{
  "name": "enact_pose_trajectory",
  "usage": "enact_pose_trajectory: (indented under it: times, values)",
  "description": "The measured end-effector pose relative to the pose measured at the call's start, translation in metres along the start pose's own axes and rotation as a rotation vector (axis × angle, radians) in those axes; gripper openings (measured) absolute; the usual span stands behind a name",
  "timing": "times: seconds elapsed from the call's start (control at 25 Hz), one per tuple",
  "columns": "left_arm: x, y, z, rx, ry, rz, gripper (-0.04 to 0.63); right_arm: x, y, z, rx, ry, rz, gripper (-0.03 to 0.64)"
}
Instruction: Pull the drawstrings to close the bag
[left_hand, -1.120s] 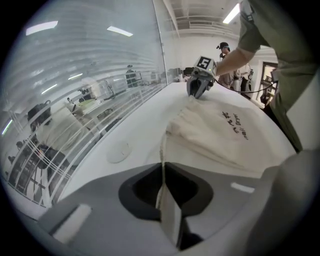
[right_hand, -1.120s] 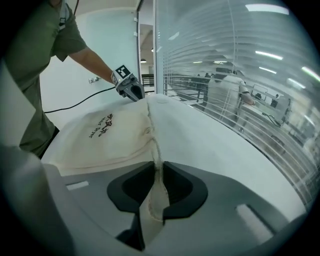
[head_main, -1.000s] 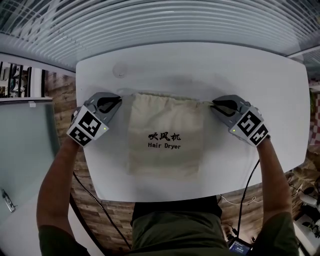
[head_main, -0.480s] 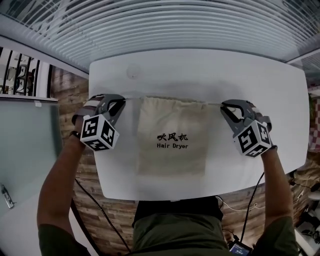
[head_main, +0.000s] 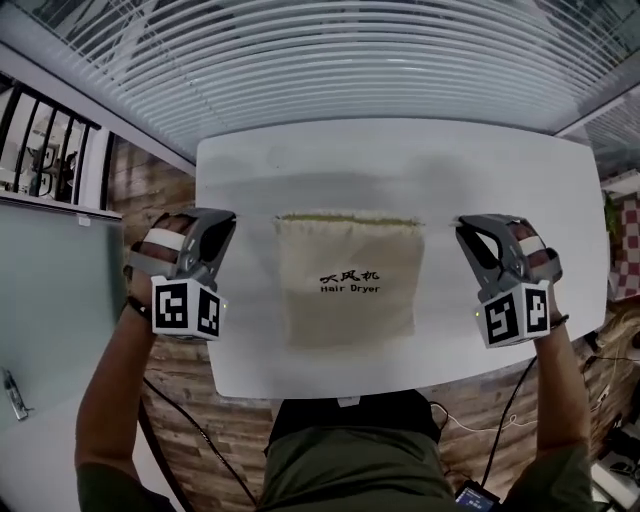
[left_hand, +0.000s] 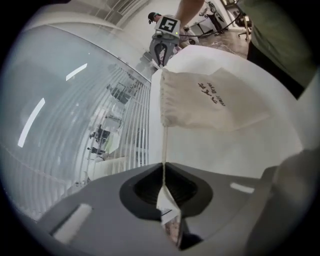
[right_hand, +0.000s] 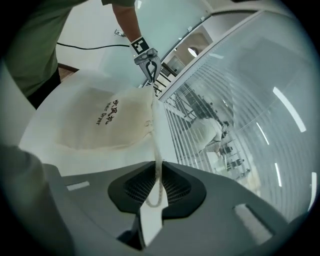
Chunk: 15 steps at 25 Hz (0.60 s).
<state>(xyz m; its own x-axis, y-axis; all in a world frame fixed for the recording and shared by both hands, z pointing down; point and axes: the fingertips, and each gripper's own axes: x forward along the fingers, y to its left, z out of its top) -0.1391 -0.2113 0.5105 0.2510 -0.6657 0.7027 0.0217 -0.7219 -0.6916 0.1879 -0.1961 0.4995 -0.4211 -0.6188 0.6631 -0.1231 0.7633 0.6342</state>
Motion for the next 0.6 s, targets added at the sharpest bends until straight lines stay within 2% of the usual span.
enact_pose_trajectory:
  times: [0.28, 0.6]
  values:
    - [-0.072, 0.051, -0.004, 0.027, -0.017, 0.168, 0.017, -0.058, -0.04, 0.047, -0.093, 0.0, -0.172, 0.048]
    - [-0.117, 0.099, -0.007, 0.06, -0.016, 0.281, 0.015, -0.088, -0.076, 0.073, -0.148, 0.02, -0.293, 0.048]
